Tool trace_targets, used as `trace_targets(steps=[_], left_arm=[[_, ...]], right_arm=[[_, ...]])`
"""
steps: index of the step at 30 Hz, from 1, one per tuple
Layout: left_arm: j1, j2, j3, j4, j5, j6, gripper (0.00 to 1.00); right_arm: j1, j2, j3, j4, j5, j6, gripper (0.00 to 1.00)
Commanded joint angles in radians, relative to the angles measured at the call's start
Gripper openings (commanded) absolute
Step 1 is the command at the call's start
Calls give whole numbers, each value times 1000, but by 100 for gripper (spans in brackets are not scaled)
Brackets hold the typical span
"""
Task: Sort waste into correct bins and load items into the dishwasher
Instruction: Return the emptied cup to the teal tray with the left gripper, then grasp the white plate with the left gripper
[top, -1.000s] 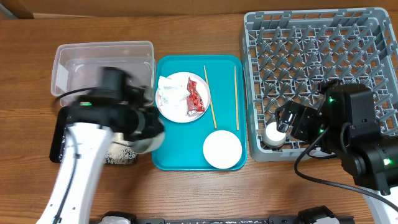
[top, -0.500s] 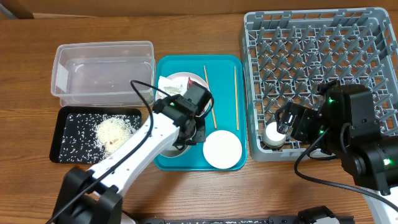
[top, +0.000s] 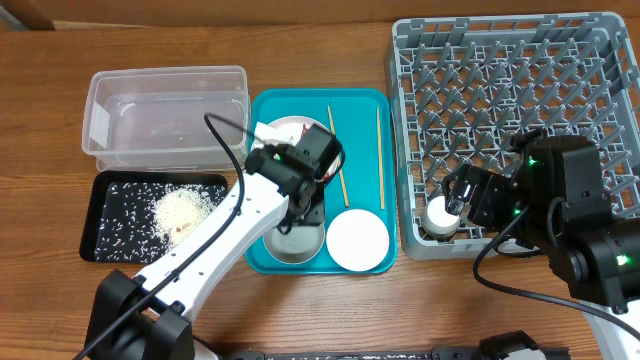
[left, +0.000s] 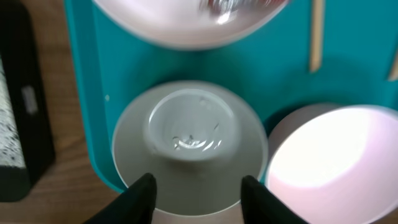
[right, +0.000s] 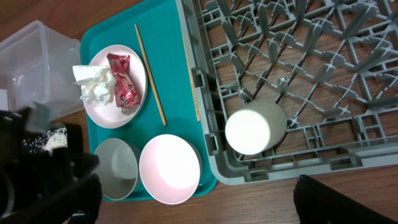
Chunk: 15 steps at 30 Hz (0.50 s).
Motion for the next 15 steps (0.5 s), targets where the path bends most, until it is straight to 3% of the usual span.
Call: trace_targets(steps=[1,3,4,9,15], left_arm=[[1,1,142,-6,-96,100,64],[3,1,189,8,-101,128,78],[3,1,205,25,-100,134,80],[14,21,215,141,-121,151,75],[28,189,215,212,-126,158,74]], right_arm=[[5,-5,13,6,9,-6,100],[5,-5,13,5,9,-6,100],[5,-5,13,5,9,-6,100],[5,-5,13,1,9,-6,100],[5,-5,13,-3,8,-6,100]])
